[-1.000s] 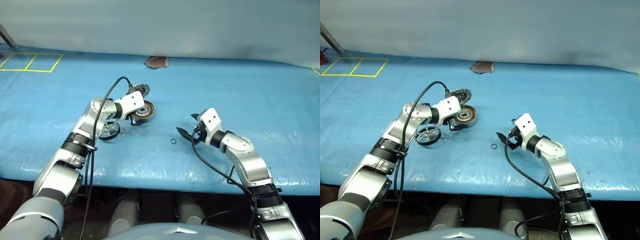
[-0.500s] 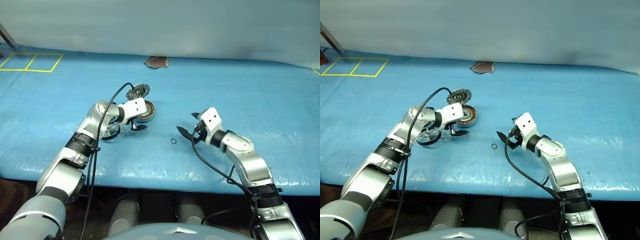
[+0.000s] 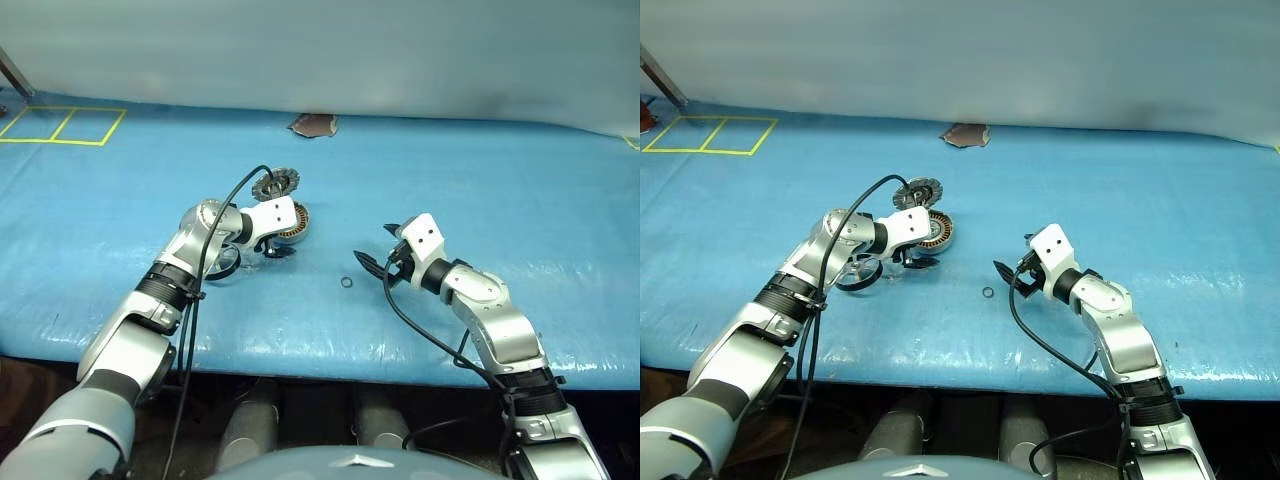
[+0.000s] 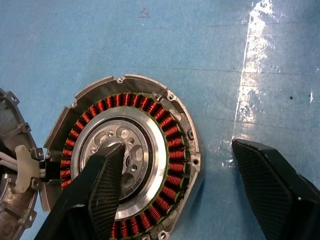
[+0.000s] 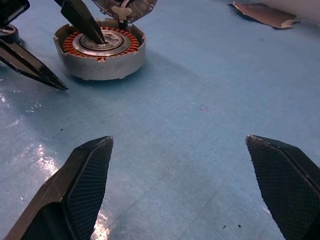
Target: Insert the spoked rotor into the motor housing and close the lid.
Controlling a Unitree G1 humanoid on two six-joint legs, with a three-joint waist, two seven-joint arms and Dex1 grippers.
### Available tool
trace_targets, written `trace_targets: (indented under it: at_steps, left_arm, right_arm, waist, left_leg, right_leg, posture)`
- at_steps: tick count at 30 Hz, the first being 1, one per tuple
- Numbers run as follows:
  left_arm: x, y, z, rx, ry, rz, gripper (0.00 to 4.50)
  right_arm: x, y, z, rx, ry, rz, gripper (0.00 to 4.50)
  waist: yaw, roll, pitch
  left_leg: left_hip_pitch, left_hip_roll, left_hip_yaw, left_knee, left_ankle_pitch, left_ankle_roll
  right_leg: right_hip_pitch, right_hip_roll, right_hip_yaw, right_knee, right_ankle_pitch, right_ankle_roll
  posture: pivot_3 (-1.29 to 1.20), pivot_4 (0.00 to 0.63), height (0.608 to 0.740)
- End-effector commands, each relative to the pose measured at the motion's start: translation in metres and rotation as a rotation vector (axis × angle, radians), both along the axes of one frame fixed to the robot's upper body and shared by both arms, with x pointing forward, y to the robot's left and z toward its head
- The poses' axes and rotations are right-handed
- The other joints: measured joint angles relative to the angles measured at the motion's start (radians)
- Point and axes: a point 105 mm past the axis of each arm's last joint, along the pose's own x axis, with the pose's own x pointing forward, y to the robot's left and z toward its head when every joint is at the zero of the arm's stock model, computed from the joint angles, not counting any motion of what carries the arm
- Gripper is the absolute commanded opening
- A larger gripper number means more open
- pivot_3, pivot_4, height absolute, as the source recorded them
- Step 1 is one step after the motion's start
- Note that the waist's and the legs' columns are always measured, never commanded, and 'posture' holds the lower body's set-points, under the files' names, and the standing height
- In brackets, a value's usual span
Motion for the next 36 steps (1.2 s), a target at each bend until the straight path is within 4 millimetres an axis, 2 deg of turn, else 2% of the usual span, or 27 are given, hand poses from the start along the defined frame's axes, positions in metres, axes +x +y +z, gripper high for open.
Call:
trace_targets:
  at_steps: [1, 3, 6, 9, 10, 18, 22, 30, 36]
  left_arm:
    - [-0.005, 0.009, -0.014, 0.062, 0.068, 0.000, 3.67]
    - [-0.007, 0.013, -0.017, 0.091, 0.084, -0.010, 3.67]
    - [-0.009, 0.018, -0.020, 0.123, 0.107, -0.024, 3.10]
    - [-0.004, 0.020, -0.018, 0.125, 0.096, 0.002, 2.17]
    - [-0.004, 0.020, -0.018, 0.131, 0.095, -0.002, 2.10]
    - [-0.002, 0.018, -0.017, 0.133, 0.090, -0.015, 2.03]
    - [-0.001, 0.005, -0.004, 0.055, 0.052, -0.071, 2.03]
    - [-0.016, -0.019, 0.015, -0.024, 0.075, -0.253, 2.03]
    - [-0.029, -0.032, 0.023, -0.009, 0.091, -0.388, 2.03]
  right_arm:
    - [0.001, -0.002, 0.014, 0.005, -0.063, -0.009, 4.50]
    - [0.001, -0.002, 0.014, 0.006, -0.065, -0.012, 4.50]
    - [0.002, -0.002, 0.014, 0.007, -0.067, -0.014, 4.50]
    - [0.002, -0.001, 0.015, 0.008, -0.069, -0.016, 4.50]
    - [0.002, -0.002, 0.015, 0.008, -0.071, -0.017, 4.50]
    - [0.003, -0.003, 0.016, 0.011, -0.076, -0.026, 4.50]
    - [0.002, -0.004, 0.016, 0.013, -0.076, -0.032, 4.50]
    - [-0.004, -0.006, 0.010, 0.023, -0.050, -0.033, 4.50]
    - [-0.007, -0.010, 0.008, 0.027, -0.043, -0.049, 4.50]
  waist:
    - [0.000, 0.000, 0.000]
    - [-0.002, 0.000, 0.000]
    - [-0.007, 0.000, 0.000]
    - [-0.011, 0.001, -0.001]
    - [-0.010, 0.001, -0.001]
    - [-0.011, 0.001, -0.001]
    - [-0.007, 0.001, -0.001]
    - [0.009, 0.001, -0.001]
    - [0.008, 0.001, -0.001]
  left_leg:
    - [0.000, 0.000, 0.000, 0.000, 0.000, 0.000]
    - [0.000, 0.000, 0.000, 0.000, 0.000, 0.000]
    - [0.000, 0.000, 0.000, 0.000, 0.000, 0.000]
    - [0.001, 0.000, 0.001, -0.001, 0.000, 0.000]
    - [0.001, 0.000, 0.001, 0.000, 0.000, 0.000]
    - [0.011, 0.001, 0.001, 0.000, 0.000, 0.000]
    - [0.011, 0.001, 0.001, 0.000, 0.000, 0.000]
    - [0.005, -0.001, 0.001, -0.001, -0.001, 0.002]
    - [0.000, -0.001, 0.001, -0.001, -0.001, 0.003]
  right_leg:
    - [0.000, 0.000, 0.000, 0.000, 0.000, 0.000]
    - [0.000, 0.000, 0.000, 0.000, 0.000, 0.000]
    - [0.000, 0.000, 0.000, 0.000, 0.000, 0.000]
    - [0.000, 0.000, 0.001, 0.000, 0.000, 0.000]
    - [0.001, 0.000, 0.001, 0.000, 0.000, 0.000]
    - [0.011, -0.001, 0.001, 0.000, -0.003, -0.005]
    - [0.011, -0.001, 0.001, 0.000, -0.003, -0.006]
    - [0.007, -0.001, 0.000, -0.003, -0.002, -0.002]
    - [0.003, -0.001, 0.000, -0.003, 0.000, 0.000]
  posture:
    - [0.00, 0.150, 0.740]
    - [0.00, 0.150, 0.740]
    - [0.00, 0.150, 0.740]
    - [0.00, 0.150, 0.740]
    - [0.00, 0.150, 0.740]
    - [0.00, 0.150, 0.740]
    - [0.00, 0.150, 0.740]
    - [0.00, 0.150, 0.740]
    - [0.00, 0.150, 0.740]
